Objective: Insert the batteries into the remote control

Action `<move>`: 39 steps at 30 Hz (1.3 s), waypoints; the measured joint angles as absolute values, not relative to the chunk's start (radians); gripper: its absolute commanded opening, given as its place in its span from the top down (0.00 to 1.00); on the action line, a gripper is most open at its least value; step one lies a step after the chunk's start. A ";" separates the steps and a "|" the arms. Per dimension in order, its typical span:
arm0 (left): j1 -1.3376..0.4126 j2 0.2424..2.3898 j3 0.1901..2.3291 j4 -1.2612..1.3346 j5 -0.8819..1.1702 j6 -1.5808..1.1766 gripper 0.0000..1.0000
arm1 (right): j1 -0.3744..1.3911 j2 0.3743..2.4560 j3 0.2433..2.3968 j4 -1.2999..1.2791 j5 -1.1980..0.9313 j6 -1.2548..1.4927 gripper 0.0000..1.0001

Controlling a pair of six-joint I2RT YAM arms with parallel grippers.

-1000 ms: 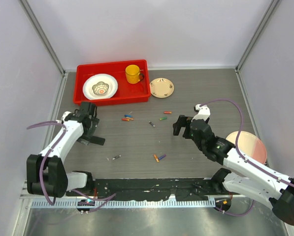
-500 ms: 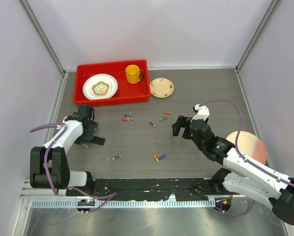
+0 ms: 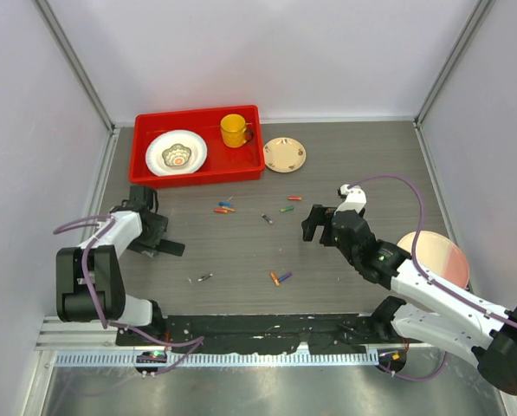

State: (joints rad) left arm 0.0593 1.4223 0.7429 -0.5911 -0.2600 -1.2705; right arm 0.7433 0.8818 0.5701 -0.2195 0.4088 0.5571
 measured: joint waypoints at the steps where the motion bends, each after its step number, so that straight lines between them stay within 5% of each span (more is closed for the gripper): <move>1: 0.060 1.427 0.747 -0.593 -0.260 -1.266 0.27 | 0.743 0.882 0.570 -0.220 0.409 0.558 0.00; 19: 0.061 1.508 0.817 -0.687 -0.294 -1.246 0.55 | 0.743 0.883 0.570 -0.224 0.393 0.583 0.00; 29: 0.061 1.478 0.805 -0.685 -0.279 -1.211 0.99 | 0.743 0.850 0.570 -0.242 0.394 0.586 0.00; 39: 0.029 1.295 0.877 -0.689 -0.183 -1.091 1.00 | 0.743 0.842 0.570 -0.247 0.394 0.582 0.00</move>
State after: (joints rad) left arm 0.0288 1.2953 0.8768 -0.6891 -0.1833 -1.0908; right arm 0.7433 0.8421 0.5701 -0.2474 0.3943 0.5816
